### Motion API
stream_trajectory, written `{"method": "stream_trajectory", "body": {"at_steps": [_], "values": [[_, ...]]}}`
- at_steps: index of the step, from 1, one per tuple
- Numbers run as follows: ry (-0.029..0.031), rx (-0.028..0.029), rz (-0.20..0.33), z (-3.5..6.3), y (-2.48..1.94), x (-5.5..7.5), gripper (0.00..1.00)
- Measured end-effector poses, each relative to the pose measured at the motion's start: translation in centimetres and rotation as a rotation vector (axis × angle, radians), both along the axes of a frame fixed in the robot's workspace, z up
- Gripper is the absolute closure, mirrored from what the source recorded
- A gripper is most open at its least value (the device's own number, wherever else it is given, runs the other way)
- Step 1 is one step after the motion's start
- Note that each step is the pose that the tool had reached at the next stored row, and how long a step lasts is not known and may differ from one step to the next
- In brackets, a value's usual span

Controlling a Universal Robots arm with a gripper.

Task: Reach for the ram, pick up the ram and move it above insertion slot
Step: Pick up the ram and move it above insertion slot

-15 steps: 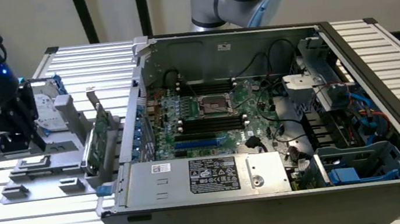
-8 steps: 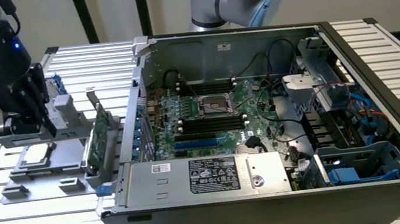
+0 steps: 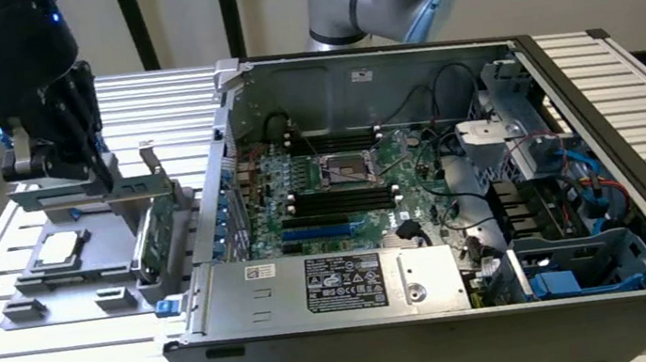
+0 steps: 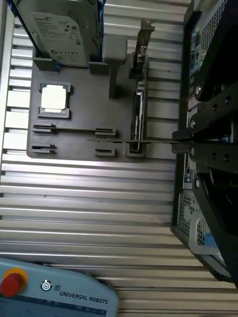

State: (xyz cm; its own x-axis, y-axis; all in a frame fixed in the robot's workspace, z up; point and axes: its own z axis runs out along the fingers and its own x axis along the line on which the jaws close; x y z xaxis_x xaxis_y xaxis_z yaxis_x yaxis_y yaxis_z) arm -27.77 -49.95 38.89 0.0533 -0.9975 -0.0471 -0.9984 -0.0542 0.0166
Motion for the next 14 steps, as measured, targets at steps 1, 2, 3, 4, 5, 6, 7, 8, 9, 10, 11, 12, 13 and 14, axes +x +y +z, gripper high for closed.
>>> {"method": "stream_trajectory", "body": {"at_steps": [1,2,3,4,5,6,7,8,9,10,11,12,13,14], "values": [[0.0005,0.0009,0.000,0.28,0.00,0.4,0.87],[0.0005,0.0025,0.000,0.46,0.00,0.9,0.87],[0.0007,0.0040,0.000,0.58,0.00,1.4,0.87],[0.0006,0.0055,0.000,0.65,0.00,1.8,0.87],[0.0006,0.0069,0.000,0.69,0.00,2.3,0.87],[0.0006,0.0082,0.000,0.71,0.00,2.7,0.87],[0.0007,0.0097,0.000,0.72,0.00,3.2,0.87],[0.0006,0.0108,0.000,0.72,0.00,3.6,0.87],[0.0006,0.0119,0.000,0.72,0.00,4.1,0.87],[0.0006,0.0130,0.000,0.72,0.01,4.5,0.87],[0.0007,0.0139,0.000,0.72,0.01,5.0,0.87],[0.0007,0.0149,0.000,0.72,0.01,5.4,0.87],[0.0007,0.0158,0.000,0.73,0.01,5.9,0.87],[0.0006,0.0169,0.000,0.71,0.01,6.4,0.87]]}}
